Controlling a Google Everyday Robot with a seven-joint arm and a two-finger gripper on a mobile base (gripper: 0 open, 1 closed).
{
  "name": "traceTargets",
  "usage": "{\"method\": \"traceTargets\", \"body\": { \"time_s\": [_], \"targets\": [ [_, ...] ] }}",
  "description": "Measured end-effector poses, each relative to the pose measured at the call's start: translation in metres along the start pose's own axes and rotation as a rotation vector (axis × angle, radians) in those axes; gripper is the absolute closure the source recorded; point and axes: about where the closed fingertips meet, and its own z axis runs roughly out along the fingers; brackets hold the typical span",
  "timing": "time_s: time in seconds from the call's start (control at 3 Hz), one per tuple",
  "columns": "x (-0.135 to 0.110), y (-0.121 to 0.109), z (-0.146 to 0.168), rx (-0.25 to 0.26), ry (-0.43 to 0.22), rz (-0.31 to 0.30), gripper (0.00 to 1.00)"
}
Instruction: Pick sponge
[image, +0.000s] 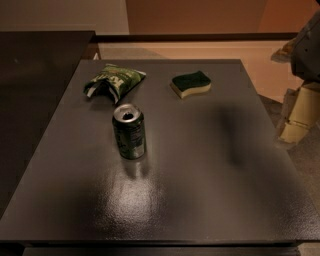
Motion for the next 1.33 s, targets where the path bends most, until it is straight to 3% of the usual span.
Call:
{"method": "traceTargets", "body": {
  "time_s": [0.67, 1.33],
  "targets": [
    [-0.016, -0.024, 0.007, -0.009, -0.037, -0.023, 0.00],
    [-0.045, -0.071, 0.035, -0.025, -0.120, -0.022, 0.00]
  ]
}}
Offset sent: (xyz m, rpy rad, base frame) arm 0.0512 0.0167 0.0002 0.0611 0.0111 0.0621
